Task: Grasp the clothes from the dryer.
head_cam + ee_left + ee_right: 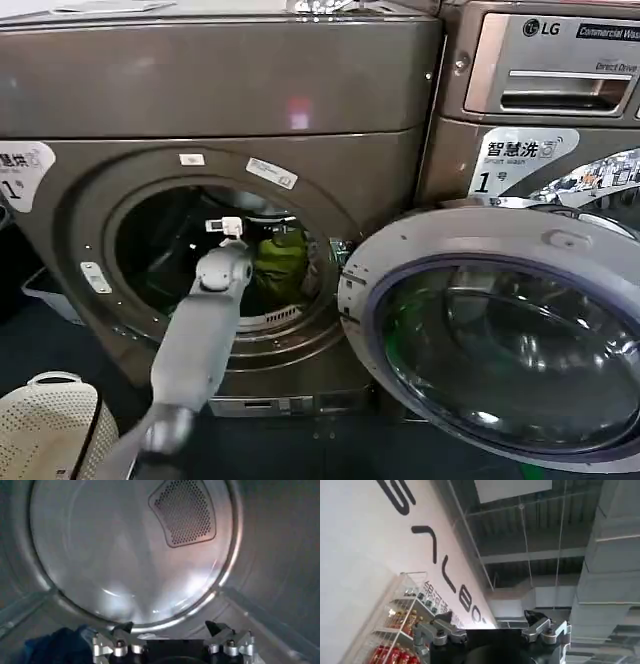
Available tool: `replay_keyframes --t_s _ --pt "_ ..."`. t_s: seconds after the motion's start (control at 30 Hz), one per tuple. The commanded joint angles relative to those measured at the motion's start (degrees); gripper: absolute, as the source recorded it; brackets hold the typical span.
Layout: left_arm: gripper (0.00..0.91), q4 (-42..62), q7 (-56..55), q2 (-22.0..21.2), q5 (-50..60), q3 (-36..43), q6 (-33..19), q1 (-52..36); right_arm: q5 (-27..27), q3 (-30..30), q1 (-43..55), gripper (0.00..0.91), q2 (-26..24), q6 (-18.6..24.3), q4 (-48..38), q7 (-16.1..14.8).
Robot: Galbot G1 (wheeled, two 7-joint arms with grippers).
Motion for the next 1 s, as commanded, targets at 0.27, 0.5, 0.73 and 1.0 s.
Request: replay_keyframes --t_s 0.27,0.5,0.73,1.0 --pt "0.907 27.28 3.92 -2.34 3.5 0.83 -6.69 -15.28 0.02 -1.08 1.2 0.907 -0.44 0.11 0.02 -0.22" --pt "0.907 31.63 8.04 -1.64 3.12 3.39 -7.2 -17.84 0.64 -1.11 1.73 0.907 -0.63 0.12 0.07 -0.35" --pt "0.907 34.91 14.53 -0.11 2.17 9.3 -5.69 -20.87 1.24 -1.16 2.13 0.907 -0.57 0.13 0.41 -0.44" --pt "0.907 37.87 31.4 2.09 8.1 20.81 -7.02 -23.09 1.43 -1.08 2.15 0.907 -0.39 0.24 0.39 -0.68"
